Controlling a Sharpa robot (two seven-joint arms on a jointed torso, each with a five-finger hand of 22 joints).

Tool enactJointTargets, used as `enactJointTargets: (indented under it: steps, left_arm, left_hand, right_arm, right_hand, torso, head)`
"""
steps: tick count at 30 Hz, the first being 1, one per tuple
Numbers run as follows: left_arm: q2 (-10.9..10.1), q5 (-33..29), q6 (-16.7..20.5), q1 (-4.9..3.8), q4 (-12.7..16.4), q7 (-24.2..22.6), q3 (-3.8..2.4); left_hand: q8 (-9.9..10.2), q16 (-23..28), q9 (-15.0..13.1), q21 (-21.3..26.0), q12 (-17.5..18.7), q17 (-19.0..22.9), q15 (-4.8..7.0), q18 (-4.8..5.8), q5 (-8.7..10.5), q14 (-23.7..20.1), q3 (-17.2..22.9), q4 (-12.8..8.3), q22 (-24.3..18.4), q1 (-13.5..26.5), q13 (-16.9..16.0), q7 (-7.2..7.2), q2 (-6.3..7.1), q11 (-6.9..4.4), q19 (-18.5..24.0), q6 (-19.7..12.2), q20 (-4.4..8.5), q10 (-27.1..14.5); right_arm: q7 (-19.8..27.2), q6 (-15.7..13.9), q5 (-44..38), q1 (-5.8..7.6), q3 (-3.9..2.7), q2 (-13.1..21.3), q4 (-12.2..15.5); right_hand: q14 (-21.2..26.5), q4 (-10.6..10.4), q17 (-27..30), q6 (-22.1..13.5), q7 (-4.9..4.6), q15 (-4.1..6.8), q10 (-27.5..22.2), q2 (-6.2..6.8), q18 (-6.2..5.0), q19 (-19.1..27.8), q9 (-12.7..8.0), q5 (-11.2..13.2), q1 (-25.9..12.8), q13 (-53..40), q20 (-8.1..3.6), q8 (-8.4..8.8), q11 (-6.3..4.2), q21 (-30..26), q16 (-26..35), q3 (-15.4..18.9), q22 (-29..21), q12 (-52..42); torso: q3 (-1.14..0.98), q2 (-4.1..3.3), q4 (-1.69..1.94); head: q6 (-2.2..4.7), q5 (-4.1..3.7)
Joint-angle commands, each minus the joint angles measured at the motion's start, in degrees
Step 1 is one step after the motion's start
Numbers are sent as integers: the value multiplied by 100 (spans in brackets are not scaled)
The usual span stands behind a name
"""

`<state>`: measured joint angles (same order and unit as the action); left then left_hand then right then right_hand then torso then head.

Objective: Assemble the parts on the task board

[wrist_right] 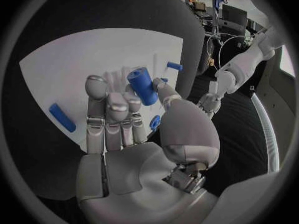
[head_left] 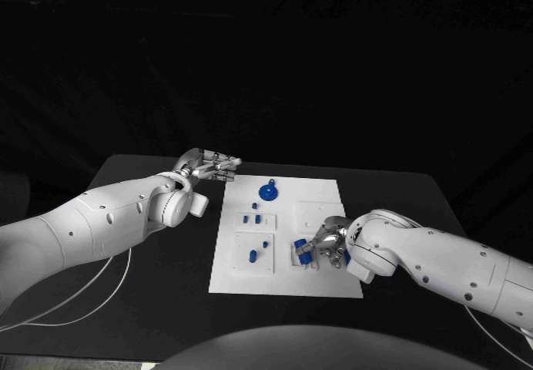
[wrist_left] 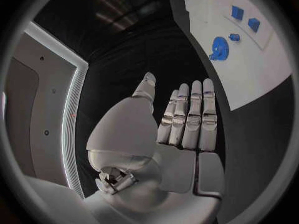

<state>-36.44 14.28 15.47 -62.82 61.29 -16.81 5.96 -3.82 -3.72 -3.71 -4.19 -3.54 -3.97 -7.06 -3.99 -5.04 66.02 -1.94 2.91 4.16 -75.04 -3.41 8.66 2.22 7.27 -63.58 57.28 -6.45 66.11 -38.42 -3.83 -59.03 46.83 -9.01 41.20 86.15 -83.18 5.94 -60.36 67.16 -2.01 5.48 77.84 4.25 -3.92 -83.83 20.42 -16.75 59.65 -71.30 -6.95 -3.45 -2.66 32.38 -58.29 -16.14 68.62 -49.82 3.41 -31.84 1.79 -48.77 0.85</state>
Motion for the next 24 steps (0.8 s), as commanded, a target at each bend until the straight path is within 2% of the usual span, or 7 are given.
enactJointTargets:
  steps: [1,13,19,21,23,24]
  left_arm:
    - [12,-35,-100,1,10,-1,-4]
    - [10,-35,-121,1,6,30,-4]
    - [11,-35,-128,1,6,39,-4]
    - [11,-35,-130,1,5,42,-5]
    - [11,-35,-132,1,5,44,-5]
    - [11,-35,-133,1,5,45,-5]
  left_hand:
    - [10,23,-8,16,9,-3,-8,-57,16,-19,5,49,-2,65,-9,1,14,8,54,-26,-2,-35]
    - [10,23,-8,16,9,-3,-8,-57,19,-18,12,73,-2,76,-9,2,20,10,56,-28,-2,-43]
    - [10,23,-8,16,9,-3,-8,-57,19,-18,12,73,-2,76,-9,2,20,10,56,-28,-2,-43]
    - [10,23,-8,16,9,-3,-8,-57,19,-18,12,73,-2,76,-9,2,20,10,56,-28,-2,-43]
    - [10,23,-8,16,9,-3,-8,-57,19,-18,12,73,-2,76,-9,2,20,10,56,-28,-2,-43]
    - [10,23,-8,16,9,-3,-8,-57,19,-18,12,73,-2,76,-9,2,20,10,56,-28,-2,-43]
  right_arm:
    - [-31,154,-95,0,7,-25,-17]
    - [-46,225,-94,4,18,-78,-75]
    - [-60,248,-92,5,20,-88,-101]
    - [-61,229,-92,5,21,-96,-113]
    - [-59,208,-91,6,22,-107,-126]
    - [-57,194,-90,6,23,-114,-135]
  right_hand:
    - [-7,152,-6,58,8,36,19,-129,1,-267,7,9,91,8,-17,-18,-14,-38,25,-121,3,31]
    - [-8,31,-5,78,12,37,16,-85,2,-268,-16,-8,71,29,-18,-18,-16,-63,39,-79,10,50]
    - [-5,-45,-12,72,9,35,1,-69,-2,-264,-28,73,24,56,-17,-18,-12,-75,44,-53,12,94]
    - [-4,-121,-12,71,5,33,1,-37,-5,-266,-35,227,1,63,-15,-18,-9,-83,53,-29,14,98]
    - [-5,-283,-15,72,-2,29,5,21,-11,-266,-37,605,-53,68,-13,-18,-1,-94,58,-5,13,100]
    - [-5,-437,-14,71,-5,25,2,64,-15,-268,-36,753,-90,74,-11,-19,0,-98,63,-24,13,106]
  torso:
    - [0,-1,1]
    - [-1,-1,2]
    - [1,-3,3]
    - [-1,-4,4]
    - [-2,-4,3]
    - [0,-3,3]
  head:
    - [-3,11]
    - [-20,17]
    - [-27,20]
    - [-23,16]
    - [-21,17]
    - [-20,18]
